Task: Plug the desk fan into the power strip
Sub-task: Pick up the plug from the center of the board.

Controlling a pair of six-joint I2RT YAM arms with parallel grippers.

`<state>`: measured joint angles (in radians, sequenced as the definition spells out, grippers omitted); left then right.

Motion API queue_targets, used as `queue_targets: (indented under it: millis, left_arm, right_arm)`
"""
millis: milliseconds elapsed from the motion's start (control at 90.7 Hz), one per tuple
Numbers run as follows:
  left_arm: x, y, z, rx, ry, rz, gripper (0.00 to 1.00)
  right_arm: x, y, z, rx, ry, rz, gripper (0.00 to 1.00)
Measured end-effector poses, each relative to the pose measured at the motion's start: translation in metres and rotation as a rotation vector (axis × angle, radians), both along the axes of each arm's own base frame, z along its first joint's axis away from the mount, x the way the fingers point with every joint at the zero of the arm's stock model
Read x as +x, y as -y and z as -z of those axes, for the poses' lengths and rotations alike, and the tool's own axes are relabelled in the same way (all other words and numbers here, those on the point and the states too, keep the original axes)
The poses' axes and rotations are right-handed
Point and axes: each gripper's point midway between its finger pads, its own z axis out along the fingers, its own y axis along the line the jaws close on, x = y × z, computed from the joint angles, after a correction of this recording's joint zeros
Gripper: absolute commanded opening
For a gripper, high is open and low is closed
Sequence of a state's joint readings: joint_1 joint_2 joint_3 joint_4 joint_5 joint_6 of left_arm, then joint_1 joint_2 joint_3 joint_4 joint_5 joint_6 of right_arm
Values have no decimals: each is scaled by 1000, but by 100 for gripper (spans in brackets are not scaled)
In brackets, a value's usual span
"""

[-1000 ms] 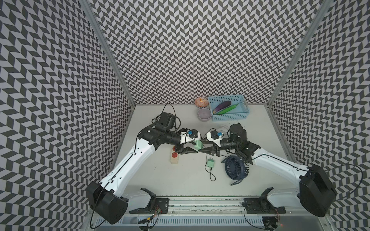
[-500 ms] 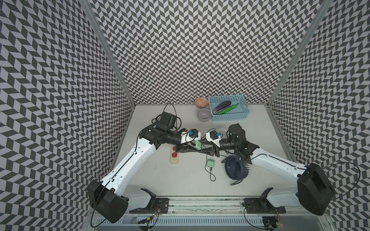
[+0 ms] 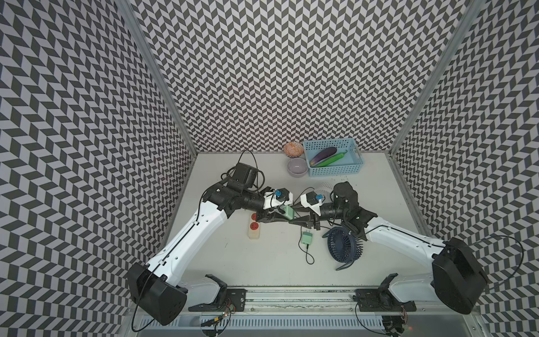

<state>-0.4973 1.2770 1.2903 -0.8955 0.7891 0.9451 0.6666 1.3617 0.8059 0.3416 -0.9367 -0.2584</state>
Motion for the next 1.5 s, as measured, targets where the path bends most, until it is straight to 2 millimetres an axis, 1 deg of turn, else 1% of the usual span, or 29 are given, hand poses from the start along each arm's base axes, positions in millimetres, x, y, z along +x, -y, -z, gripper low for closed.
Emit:
queue_targets:
  millis: [88,220,320,496,529,551,617,650,661,672,683,694,716,838,970,1080,1201,1334,1499]
  left_arm:
    - [0,0,0,1,3,1,51]
    - [-1,0,1,3,-2,1,39]
    - [-1,0,1,2,-10,-1,28]
    - [-1,0,1,2,-19,-6,6]
    - [-1,0,1,2,-20,-6,3]
    - [-1,0,1,2,-19,-7,1]
    - [-1,-1,1,3,-18,-8,0]
    - [0,-1,2,6,-15,-9,0]
    - [0,-1,2,7,-14,-9,0]
    - [0,-1,2,8,-12,-10,0]
    - [0,-1,2,10,-8,-9,0]
    - [0,-1,2,13,-5,-10,0]
    - [1,-2,3,18,0,-11,0]
    - [6,-5,7,51,33,-27,0]
    - [14,-11,13,104,76,-48,0]
    - [23,-16,17,153,119,-62,0]
    - [35,-23,21,196,154,-79,0]
    - [50,-36,31,252,172,-101,0]
    - [78,-52,37,313,190,-130,0]
  right_arm:
    - [-1,0,-1,3,-3,-4,0]
    - [-1,0,-1,3,-10,-3,0]
    - [0,0,-1,4,-1,-1,0]
    - [0,0,-1,6,-1,-1,0]
    - [0,0,-1,6,-1,-1,6]
    - [0,0,-1,6,-1,-1,12]
    - [0,0,-1,5,0,2,42]
    - [1,0,0,4,0,5,60]
    - [1,0,0,4,0,6,67]
    - [1,0,0,3,-2,7,83]
    - [1,0,0,2,-6,9,92]
    - [1,0,0,2,-5,10,96]
    - [1,1,1,1,-5,14,99]
    - [-5,8,1,-3,14,40,100]
    - [-12,19,-7,-4,51,75,100]
    - [-16,33,-14,-2,87,126,100]
    - [-18,52,-15,-6,118,210,100]
    - [-12,77,-16,-12,156,330,100]
    - [13,110,-18,-33,189,540,100]
